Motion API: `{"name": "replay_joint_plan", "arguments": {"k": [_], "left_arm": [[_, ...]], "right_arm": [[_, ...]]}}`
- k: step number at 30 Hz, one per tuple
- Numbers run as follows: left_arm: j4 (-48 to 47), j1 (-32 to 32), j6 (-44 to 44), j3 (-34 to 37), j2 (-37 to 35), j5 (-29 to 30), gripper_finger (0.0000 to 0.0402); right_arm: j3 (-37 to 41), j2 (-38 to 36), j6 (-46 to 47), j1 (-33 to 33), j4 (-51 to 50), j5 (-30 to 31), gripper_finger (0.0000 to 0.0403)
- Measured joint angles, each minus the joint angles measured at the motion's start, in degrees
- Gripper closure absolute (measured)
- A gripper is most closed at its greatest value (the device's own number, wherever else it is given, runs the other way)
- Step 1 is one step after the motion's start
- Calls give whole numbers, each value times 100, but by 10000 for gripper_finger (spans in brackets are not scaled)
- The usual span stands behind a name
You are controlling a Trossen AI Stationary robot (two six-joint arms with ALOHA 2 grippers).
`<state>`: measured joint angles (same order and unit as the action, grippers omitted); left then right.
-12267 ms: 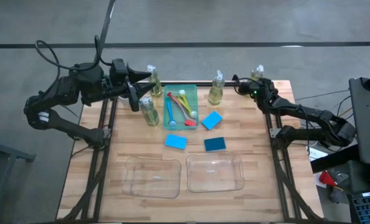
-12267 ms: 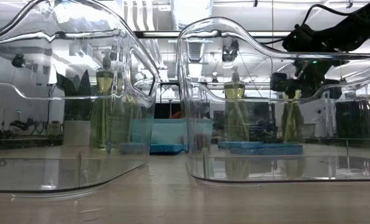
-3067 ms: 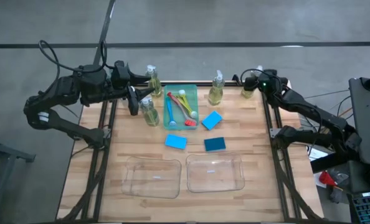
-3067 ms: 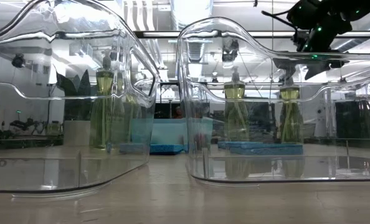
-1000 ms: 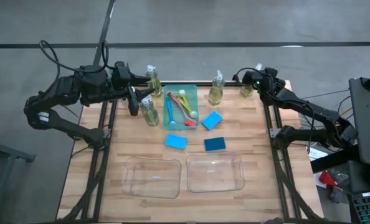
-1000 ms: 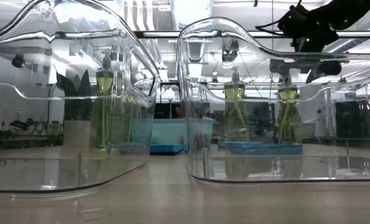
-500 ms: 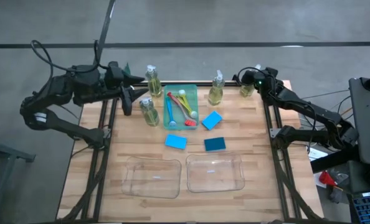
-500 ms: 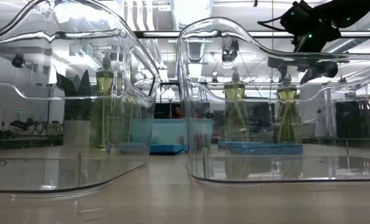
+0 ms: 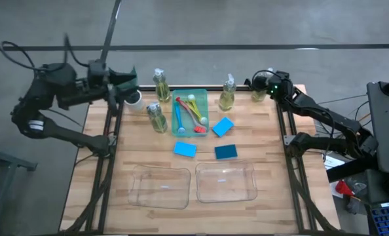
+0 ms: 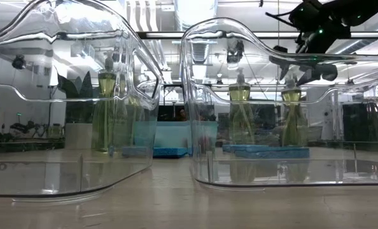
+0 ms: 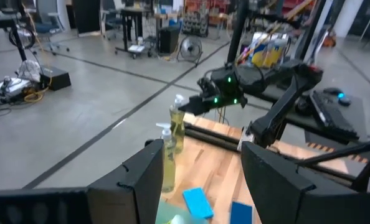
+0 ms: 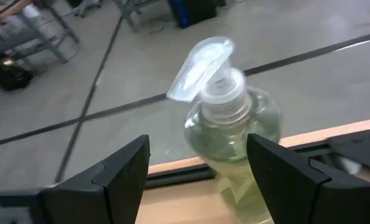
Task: Pick & Place Kitchen Sink Supplies
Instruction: Put the soap dispenser into the right transparent bin
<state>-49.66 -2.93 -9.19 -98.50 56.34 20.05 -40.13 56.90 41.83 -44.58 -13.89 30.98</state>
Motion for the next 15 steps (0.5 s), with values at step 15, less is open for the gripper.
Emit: {"name": "replay_joint_plan", "arguments": {"k": [15], "left_arm": [[-86, -1, 219, 26, -270, 0, 195]], "right_arm": [[6, -297, -424, 7, -84, -938, 139]]}}
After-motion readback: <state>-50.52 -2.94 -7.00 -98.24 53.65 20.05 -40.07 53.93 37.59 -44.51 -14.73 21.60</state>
